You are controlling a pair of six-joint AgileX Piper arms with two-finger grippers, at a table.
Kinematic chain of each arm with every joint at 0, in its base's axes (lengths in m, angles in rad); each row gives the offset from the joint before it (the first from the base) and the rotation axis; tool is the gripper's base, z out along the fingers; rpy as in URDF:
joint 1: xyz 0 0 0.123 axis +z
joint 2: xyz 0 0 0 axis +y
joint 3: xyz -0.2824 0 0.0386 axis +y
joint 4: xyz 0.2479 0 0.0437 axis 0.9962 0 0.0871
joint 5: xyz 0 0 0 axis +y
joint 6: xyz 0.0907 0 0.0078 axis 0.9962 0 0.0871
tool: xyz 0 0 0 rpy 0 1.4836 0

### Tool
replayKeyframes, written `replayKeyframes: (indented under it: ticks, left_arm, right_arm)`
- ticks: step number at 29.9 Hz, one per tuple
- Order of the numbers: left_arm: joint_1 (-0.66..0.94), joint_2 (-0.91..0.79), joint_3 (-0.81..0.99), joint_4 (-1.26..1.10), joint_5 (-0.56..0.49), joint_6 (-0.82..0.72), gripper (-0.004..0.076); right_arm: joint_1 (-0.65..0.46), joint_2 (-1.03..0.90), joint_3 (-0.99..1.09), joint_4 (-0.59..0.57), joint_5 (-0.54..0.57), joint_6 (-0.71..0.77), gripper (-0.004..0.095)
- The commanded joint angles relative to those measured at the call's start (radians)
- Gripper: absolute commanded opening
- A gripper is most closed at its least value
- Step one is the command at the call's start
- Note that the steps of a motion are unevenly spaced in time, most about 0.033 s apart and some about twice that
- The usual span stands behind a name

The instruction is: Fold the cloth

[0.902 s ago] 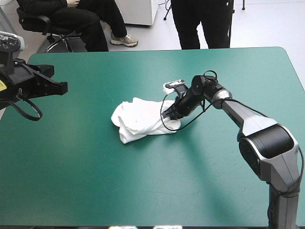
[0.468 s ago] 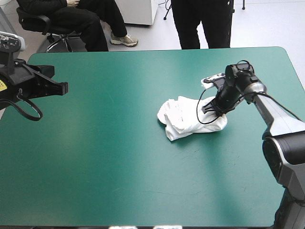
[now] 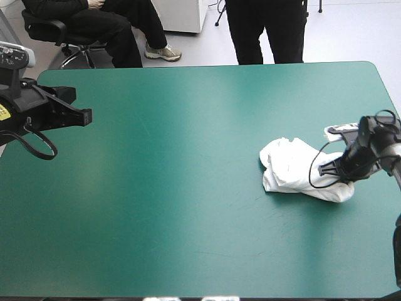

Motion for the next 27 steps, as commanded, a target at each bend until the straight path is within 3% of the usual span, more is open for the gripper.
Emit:
replayKeyframes:
  ticks: [1, 7, 18, 21, 25, 27]
  left_arm:
    - [-0.006, -0.014, -0.022, -0.023, -0.065, -0.008, -0.0017]
    - [-0.006, -0.014, -0.022, -0.044, -0.063, -0.008, -0.0017]
    - [-0.006, -0.014, -0.022, -0.072, -0.041, -0.008, -0.0017]
    - [-0.006, -0.014, -0.022, -0.072, -0.041, -0.008, -0.0017]
    - [-0.006, -0.014, -0.022, -0.072, -0.039, -0.006, -0.0017]
    - [-0.006, -0.014, -0.022, -0.070, -0.031, -0.004, -0.0017]
  right_arm:
    - [-0.076, -0.119, 0.088, -0.035, -0.067, 0.003, 0.0000]
    - [-0.170, -0.205, 0.212, -0.095, -0.137, 0.039, 0.0000]
    - [-0.176, -0.223, 0.244, -0.127, -0.194, 0.126, 0.0039]
    - [-0.176, -0.223, 0.244, -0.120, -0.207, 0.126, 0.0194]
    - [-0.176, -0.225, 0.226, -0.110, -0.197, 0.126, 0.0584]
    - [-0.176, -0.240, 0.199, -0.086, -0.184, 0.126, 0.0712]
